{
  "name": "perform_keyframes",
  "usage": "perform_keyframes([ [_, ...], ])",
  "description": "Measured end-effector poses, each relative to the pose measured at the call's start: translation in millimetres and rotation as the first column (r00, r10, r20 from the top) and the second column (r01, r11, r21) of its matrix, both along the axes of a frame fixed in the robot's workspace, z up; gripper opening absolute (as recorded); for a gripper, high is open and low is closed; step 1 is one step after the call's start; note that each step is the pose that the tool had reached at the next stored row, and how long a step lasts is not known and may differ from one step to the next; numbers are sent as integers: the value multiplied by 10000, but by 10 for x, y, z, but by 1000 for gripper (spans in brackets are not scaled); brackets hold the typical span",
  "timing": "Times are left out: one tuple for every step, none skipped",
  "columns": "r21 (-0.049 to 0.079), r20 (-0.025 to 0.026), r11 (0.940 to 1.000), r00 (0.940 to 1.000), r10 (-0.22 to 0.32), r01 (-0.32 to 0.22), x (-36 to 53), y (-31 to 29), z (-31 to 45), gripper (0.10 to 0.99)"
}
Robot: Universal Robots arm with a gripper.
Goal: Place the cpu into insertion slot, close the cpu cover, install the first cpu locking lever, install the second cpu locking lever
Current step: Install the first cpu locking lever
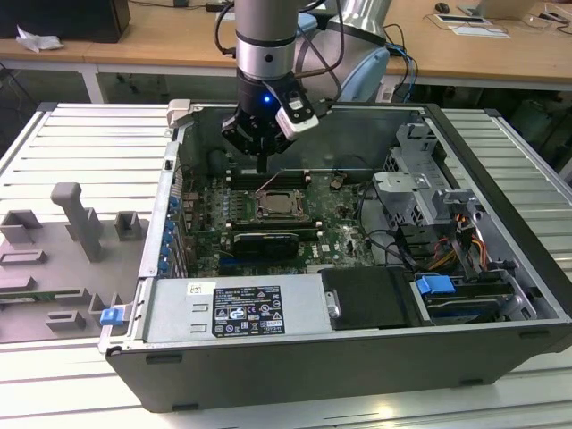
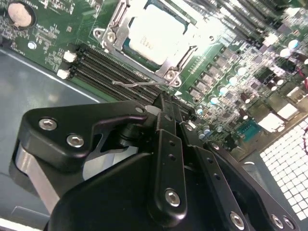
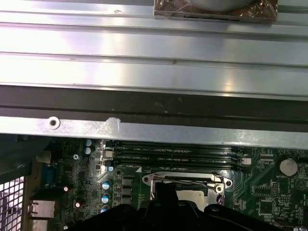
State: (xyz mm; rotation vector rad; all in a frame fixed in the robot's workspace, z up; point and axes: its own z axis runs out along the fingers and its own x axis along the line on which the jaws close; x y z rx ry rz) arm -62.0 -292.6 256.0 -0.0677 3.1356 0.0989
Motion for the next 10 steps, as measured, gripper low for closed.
perform_keyframes([
  [130,1,9999,10000,3,-3,0,0,-3,106],
  [138,1,9999,10000,3,-3,0,0,-6,106],
  [138,1,9999,10000,1,-1,0,0,-7,106],
  [139,0,9999,10000,2,-2,0,0,-14,106],
  [139,0,9999,10000,3,-3,1,0,-21,106],
  [139,0,9999,10000,4,-4,3,0,-26,106],
  [138,0,9999,10000,5,-5,5,0,-31,106],
  [138,-1,9999,10000,3,-3,10,0,-36,106],
  [137,-2,9999,10000,3,-2,13,0,-38,106],
  [139,0,9999,10000,3,-3,27,0,-42,106],
])
